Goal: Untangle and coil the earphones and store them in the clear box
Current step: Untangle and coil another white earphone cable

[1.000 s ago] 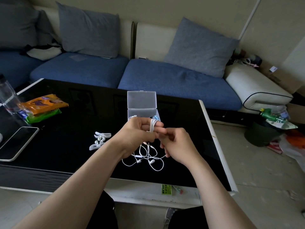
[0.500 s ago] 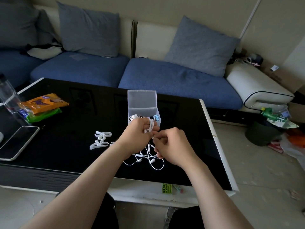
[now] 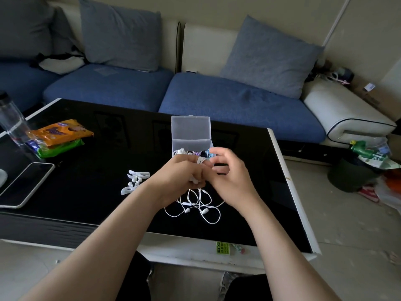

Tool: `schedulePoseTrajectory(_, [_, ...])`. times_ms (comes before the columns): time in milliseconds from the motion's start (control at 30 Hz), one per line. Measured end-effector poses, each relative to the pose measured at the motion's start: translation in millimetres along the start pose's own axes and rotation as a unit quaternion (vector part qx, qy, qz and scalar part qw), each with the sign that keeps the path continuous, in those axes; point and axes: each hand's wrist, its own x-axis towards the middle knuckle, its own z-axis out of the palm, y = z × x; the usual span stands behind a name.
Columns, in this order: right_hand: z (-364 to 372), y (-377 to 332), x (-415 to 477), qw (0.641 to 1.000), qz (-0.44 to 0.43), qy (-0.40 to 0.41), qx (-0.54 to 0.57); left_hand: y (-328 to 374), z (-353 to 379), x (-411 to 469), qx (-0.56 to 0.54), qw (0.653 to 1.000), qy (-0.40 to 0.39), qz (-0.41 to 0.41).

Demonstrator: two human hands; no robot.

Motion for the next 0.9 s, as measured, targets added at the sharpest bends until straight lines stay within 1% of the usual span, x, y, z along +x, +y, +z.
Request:
schedulePoseTrajectory(67, [1.3,-4.5,2.6,0.991,0.039,-0.082,0.1,1.4,-1.5,1.4,-0.03,0.999,-0.012,0.007])
schedulePoseTrajectory(100, [2.5,-7.0,3.2,0.985,0.045,-0.099,0.133,1.8,-2.5,2.7,-0.042,0.999,-0.011,0.012])
schedulePoseTrajectory(167, [5.3,-9.0,7.1,0.974,0.065,-0.099,0.193,5.3,-4.8,4.4,-0.059,0.998,-0.004,0.021])
schedulePoseTrajectory(233, [8.2,-10.5,13.7,0.965,0.087,-0.087,0.231,8.3,-7.2,7.5,-0.065,0.997,0.015,0.025])
schedulePoseTrajectory(300, [11.4,-9.6,20.3,0.963,0.101,-0.091,0.234,8.5,-10.8,12.8,-0.057,0.996,0.059,0.022])
schedulePoseTrajectory(367, [16.1,-5.9,26.3,0.959,0.118,-0.101,0.238,6.3,-14.9,20.4,-0.037,0.992,0.123,0.019])
schedulePoseTrajectory(500, [32.2,0.6,38.8,0.941,0.132,-0.1,0.295,9.2,-22.2,33.1,-0.047,0.977,0.204,0.026])
schedulePoseTrajectory(600, [41.3,0.9,45.3,0.949,0.117,-0.091,0.277,10.2,-28.2,42.5,-0.033,0.971,0.232,0.033])
schedulePoseTrajectory(767, [52.2,5.2,62.6,0.983,0.05,-0.072,0.159,1.0,-40.5,59.3,0.045,0.957,0.283,0.039])
schedulePoseTrajectory(900, [67.5,3.2,71.3,0.989,0.028,-0.076,0.122,3.4,-47.0,63.7,0.04,0.945,0.322,0.042])
